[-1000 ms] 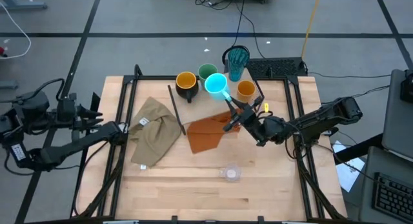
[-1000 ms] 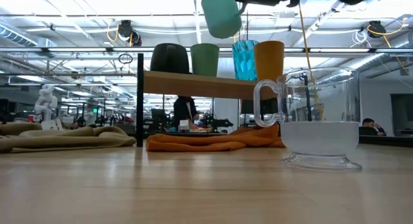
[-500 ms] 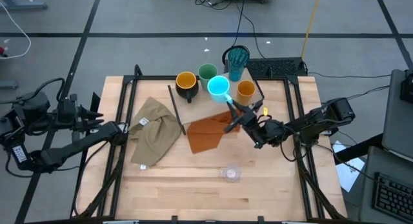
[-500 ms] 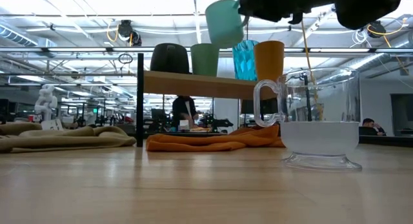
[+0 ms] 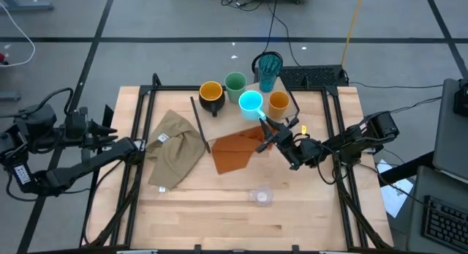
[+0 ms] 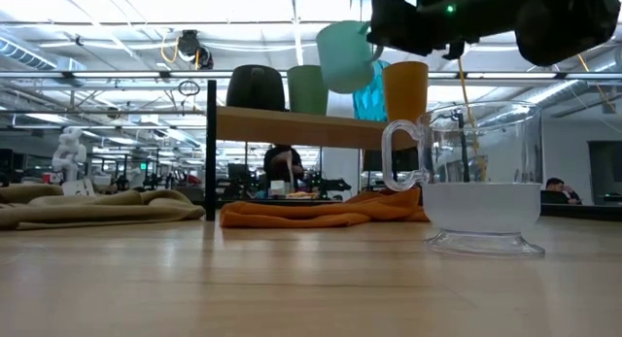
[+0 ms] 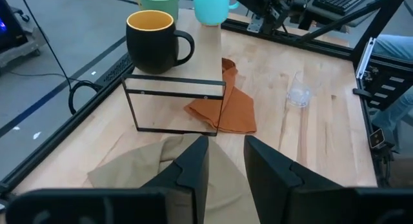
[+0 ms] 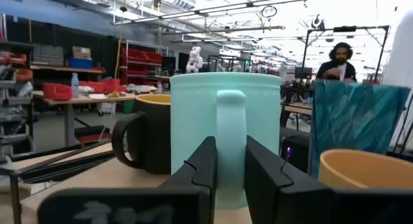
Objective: Stack small to large cups/mugs on shelf
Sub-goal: Put the blue mug on the shelf
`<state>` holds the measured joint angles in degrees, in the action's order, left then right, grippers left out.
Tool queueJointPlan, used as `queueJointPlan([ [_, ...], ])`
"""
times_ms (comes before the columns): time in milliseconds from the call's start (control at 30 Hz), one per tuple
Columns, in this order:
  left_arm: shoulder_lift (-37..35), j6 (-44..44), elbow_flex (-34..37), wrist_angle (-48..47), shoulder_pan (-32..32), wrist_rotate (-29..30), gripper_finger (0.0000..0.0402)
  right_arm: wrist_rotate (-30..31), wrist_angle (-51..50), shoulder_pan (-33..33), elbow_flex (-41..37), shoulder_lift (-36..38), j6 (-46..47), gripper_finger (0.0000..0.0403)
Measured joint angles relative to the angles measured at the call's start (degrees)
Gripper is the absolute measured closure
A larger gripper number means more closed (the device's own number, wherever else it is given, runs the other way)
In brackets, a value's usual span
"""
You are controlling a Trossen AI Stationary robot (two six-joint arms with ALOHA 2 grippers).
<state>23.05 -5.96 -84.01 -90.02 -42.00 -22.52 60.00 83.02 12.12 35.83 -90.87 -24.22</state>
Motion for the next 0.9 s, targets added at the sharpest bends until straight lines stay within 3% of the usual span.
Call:
queueJointPlan([
  [300,0.0,0.9,0.0,0.0,0.0,0.0,0.0304,-1.7,0.2,0.0,-2.6,-0.7,5.4,0.0365],
  [600,0.0,1.8,0.0,0.0,0.0,0.0,0.0304,-1.8,6.3,-0.2,-2.7,-5.6,3.6,0.0365],
  [900,0.0,2.5,0.0,0.0,0.0,0.0,0.0304,-1.9,5.8,-0.8,-2.7,-8.1,4.9,0.0365],
])
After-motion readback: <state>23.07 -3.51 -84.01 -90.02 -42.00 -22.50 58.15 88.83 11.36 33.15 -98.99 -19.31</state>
